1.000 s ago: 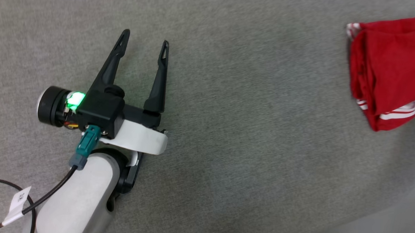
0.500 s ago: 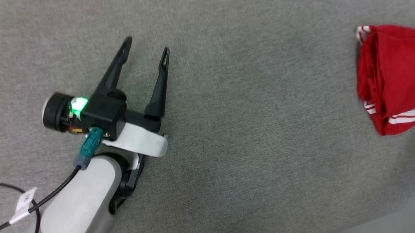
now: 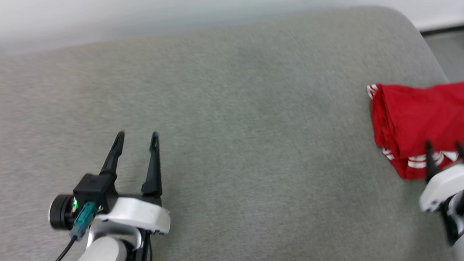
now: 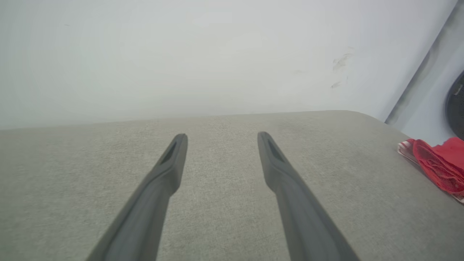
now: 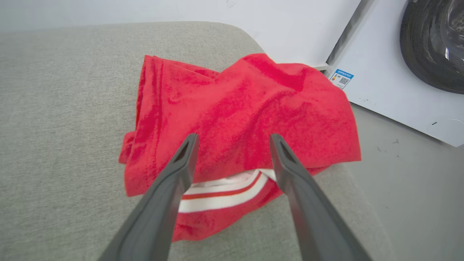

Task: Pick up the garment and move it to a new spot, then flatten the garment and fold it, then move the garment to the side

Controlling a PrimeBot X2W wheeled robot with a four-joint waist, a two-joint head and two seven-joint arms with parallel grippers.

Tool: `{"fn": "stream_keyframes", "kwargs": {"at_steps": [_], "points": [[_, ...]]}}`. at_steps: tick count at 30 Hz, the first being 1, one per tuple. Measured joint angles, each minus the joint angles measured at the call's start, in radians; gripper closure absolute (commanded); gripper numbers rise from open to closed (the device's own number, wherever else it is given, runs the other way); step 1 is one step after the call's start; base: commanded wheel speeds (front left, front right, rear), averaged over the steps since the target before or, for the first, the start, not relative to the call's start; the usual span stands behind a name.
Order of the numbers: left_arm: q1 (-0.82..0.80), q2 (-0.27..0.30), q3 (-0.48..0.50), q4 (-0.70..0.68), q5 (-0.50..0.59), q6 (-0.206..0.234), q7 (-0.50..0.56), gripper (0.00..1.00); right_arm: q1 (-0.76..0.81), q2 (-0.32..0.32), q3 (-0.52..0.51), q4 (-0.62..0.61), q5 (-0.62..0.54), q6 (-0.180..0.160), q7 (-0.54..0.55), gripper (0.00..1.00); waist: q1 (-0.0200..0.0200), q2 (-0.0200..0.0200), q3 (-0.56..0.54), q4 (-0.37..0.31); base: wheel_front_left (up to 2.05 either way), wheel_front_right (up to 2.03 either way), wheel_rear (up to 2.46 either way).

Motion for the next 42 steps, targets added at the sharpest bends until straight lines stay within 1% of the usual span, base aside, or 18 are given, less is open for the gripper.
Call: {"fn": "stream_keyframes", "kwargs": {"at_steps": [6, 11, 14, 15, 18, 21, 24, 28, 31, 42], "points": [[0.071, -0.004, 0.033, 0.011, -0.030, 0.010, -0.013, 0.00, 0.165, 0.074, 0.031, -0.193, 0.046, 0.000, 0.001, 0.00, 0.0000, 0.0000, -0.072, 0.076, 0.00, 0.00, 0.00], [0.107, 0.007, 0.062, 0.027, -0.042, 0.007, -0.020, 0.00, 0.279, 0.126, 0.040, -0.395, 0.071, 0.000, 0.039, 0.00, 0.0000, 0.0001, -0.121, 0.142, 0.00, 0.00, 0.00], [0.129, 0.015, 0.067, 0.048, -0.046, -0.003, -0.022, 0.00, 0.349, 0.152, 0.020, -0.532, 0.069, 0.000, 0.076, 0.00, 0.0000, 0.0000, -0.153, 0.170, 0.00, 0.00, 0.00], [0.146, 0.017, 0.064, 0.062, -0.049, -0.012, -0.022, 0.00, 0.410, 0.171, -0.002, -0.626, 0.059, 0.000, 0.109, 0.00, 0.0000, 0.0000, -0.176, 0.187, 0.00, 0.00, 0.00], [0.160, 0.017, 0.064, 0.080, -0.054, -0.022, -0.024, 0.00, 0.489, 0.206, -0.025, -0.767, 0.034, 0.000, 0.167, 0.00, -0.0001, 0.0001, -0.205, 0.204, 0.00, 0.00, 0.00], [0.172, 0.017, 0.058, 0.097, -0.054, -0.027, -0.024, 0.00, 0.557, 0.229, -0.036, -0.898, 0.015, 0.000, 0.220, 0.00, -0.0001, 0.0000, -0.226, 0.213, 0.00, 0.00, 0.00], [0.172, 0.017, 0.050, 0.106, -0.051, -0.030, -0.024, 0.00, 0.614, 0.247, -0.037, -1.004, 0.006, 0.000, 0.271, 0.00, -0.0001, 0.0000, -0.238, 0.215, 0.00, 0.00, 0.00], [0.176, 0.017, 0.039, 0.120, -0.044, -0.036, -0.024, 0.00, 0.658, 0.262, -0.036, -1.092, -0.001, 0.000, 0.316, 0.00, 0.0000, 0.0000, -0.242, 0.215, 0.00, 0.00, 0.00], [0.176, 0.017, 0.031, 0.129, -0.040, -0.040, -0.024, 0.00, 0.680, 0.265, -0.038, -1.126, -0.006, 0.000, 0.330, 0.00, 0.0000, 0.0000, -0.245, 0.217, 0.00, 0.00, 0.00], [0.165, 0.014, 0.021, 0.144, -0.034, -0.047, -0.024, 0.00, 0.692, 0.271, -0.030, -1.158, -0.011, 0.000, 0.354, 0.00, 0.0000, 0.0000, -0.241, 0.216, 0.00, 0.00, 0.00]]}}
